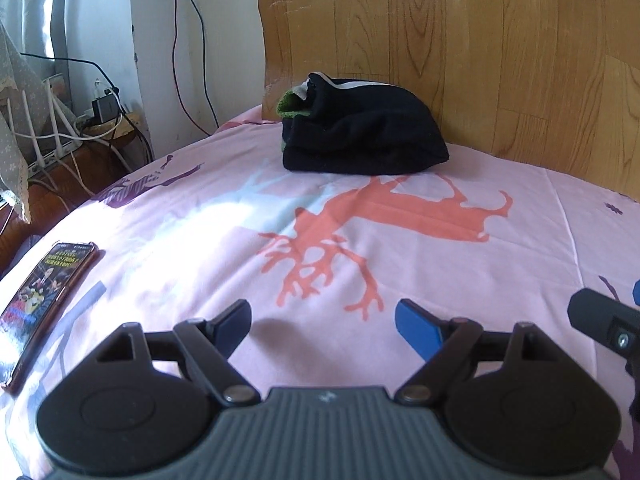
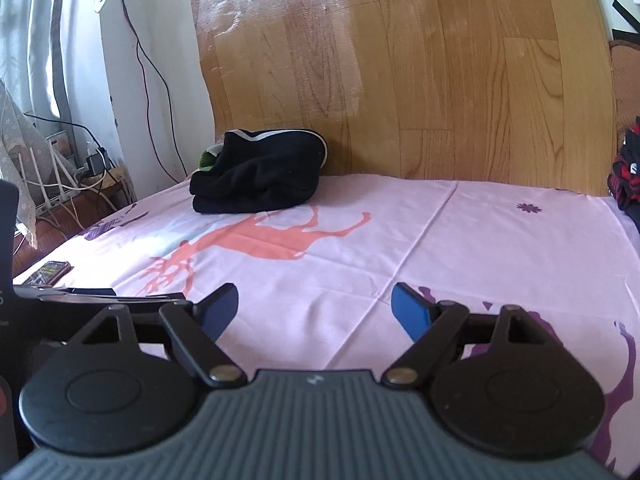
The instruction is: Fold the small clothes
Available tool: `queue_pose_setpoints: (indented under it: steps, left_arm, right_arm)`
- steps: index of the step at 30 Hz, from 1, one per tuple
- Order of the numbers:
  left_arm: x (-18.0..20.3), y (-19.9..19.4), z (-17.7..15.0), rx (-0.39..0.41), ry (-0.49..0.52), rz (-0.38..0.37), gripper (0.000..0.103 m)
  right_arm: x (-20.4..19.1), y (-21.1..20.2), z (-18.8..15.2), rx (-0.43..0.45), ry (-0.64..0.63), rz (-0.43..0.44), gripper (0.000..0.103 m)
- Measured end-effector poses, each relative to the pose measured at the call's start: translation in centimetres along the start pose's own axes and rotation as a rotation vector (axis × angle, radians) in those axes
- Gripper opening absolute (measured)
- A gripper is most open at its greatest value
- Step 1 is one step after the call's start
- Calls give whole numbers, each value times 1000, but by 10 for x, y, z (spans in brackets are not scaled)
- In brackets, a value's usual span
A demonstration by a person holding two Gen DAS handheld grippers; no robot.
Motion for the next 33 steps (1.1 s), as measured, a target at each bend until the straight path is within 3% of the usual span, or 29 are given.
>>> queue_pose_setpoints:
  steps: [8, 15, 33]
  left_arm:
    - [1, 0, 0, 0, 10, 2, 90]
    - [0, -3, 0, 18, -3, 21, 102]
    - [1, 8, 1, -50, 4, -15, 103]
  right_arm:
    - [6, 0, 1, -5, 46, 2, 86]
    - [12, 0, 2, -14, 87, -8, 86]
    - [16, 3, 2, -30, 119, -24, 89]
Point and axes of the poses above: each gripper's, at about its wrist camera, not at the fingertips, and y roughly the way its jaws point, x to its right, z to its top, the point moved 3 cm from there along y, roughly the way its jaws point, and after that the axes turned 14 degrees about -x, right-handed, at the moved point
